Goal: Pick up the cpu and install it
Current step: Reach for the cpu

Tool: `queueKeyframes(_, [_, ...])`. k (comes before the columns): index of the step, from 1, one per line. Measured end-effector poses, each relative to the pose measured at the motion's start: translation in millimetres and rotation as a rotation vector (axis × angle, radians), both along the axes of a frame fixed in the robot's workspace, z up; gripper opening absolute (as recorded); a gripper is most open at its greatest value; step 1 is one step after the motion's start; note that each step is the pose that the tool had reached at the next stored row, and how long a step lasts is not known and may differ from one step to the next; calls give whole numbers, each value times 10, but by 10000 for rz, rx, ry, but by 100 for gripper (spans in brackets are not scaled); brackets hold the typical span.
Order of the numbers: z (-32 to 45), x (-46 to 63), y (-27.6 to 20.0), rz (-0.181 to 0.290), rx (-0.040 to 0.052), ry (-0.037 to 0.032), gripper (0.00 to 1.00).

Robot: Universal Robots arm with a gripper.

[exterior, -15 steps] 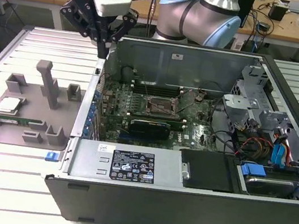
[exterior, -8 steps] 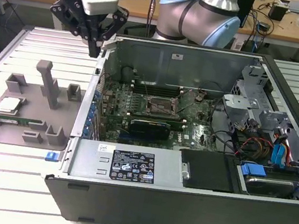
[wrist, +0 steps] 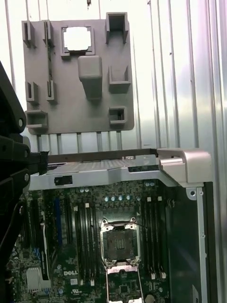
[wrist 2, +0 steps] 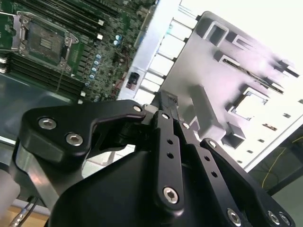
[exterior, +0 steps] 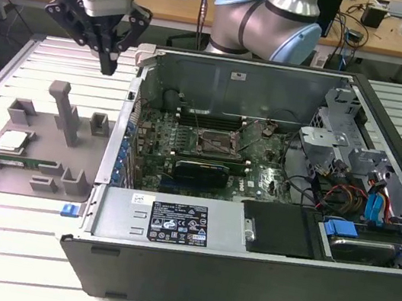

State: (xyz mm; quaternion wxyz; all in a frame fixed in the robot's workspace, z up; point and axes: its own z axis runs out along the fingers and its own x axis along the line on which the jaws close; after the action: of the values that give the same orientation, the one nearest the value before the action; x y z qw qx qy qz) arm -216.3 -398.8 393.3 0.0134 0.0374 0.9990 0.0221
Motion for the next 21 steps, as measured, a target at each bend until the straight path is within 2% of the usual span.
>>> queueKeyframes(10, [-33,-282,0,2,-1,-21,11])
queueKeyframes(15, [-100,-431,0,0,1,-21,11])
queueKeyframes(21, [-183,-559,0,1,0,-21,11])
